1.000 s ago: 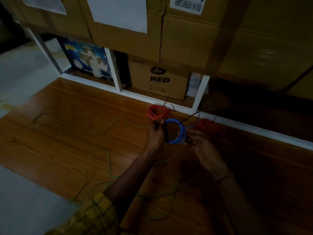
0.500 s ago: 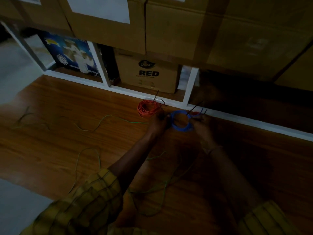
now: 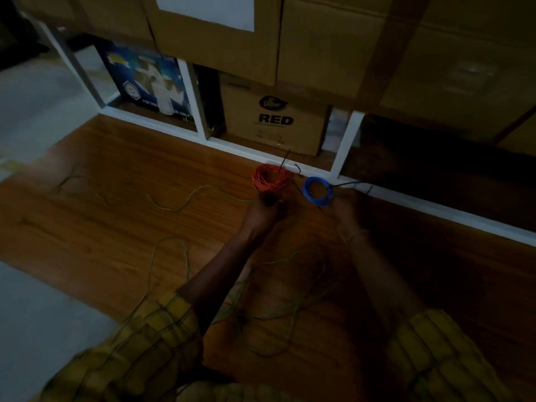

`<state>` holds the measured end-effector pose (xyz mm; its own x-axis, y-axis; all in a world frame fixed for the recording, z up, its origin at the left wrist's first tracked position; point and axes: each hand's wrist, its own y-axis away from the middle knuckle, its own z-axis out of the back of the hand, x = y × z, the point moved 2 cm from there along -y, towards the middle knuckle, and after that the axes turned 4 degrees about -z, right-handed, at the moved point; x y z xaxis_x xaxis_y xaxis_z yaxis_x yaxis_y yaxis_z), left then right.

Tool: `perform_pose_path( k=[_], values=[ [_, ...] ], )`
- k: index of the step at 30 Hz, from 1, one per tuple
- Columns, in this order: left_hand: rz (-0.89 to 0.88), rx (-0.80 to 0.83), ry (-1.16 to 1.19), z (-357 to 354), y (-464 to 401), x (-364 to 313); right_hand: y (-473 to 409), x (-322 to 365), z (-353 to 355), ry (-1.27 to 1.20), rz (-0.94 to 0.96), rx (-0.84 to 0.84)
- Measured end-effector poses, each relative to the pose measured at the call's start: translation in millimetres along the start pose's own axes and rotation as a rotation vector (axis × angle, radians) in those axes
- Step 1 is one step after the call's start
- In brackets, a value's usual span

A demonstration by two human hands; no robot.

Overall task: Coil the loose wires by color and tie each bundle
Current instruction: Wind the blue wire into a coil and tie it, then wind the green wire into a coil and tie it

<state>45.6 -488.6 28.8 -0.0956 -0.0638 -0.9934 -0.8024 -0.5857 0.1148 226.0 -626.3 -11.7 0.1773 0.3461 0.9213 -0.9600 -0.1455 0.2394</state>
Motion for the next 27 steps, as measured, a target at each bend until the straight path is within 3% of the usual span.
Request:
perform_pose_path(
  k=[1, 6, 11, 27],
  values=[
    [0.012, 0.0, 0.009, 4, 2, 0, 12, 2, 1, -0.188, -0.141, 0.097],
    [0.023, 0.023, 0.056, 25, 16, -5, 71, 22, -9, -0.096, -0.009, 0.271],
    [0.03, -0.002, 0.054, 73, 28, -11, 122, 47, -40, -0.228, -0.114, 0.454],
    [0.052, -0.092, -0.192, 283, 52, -4, 200, 86, -227, -0.075, -0.164, 0.6]
  ],
)
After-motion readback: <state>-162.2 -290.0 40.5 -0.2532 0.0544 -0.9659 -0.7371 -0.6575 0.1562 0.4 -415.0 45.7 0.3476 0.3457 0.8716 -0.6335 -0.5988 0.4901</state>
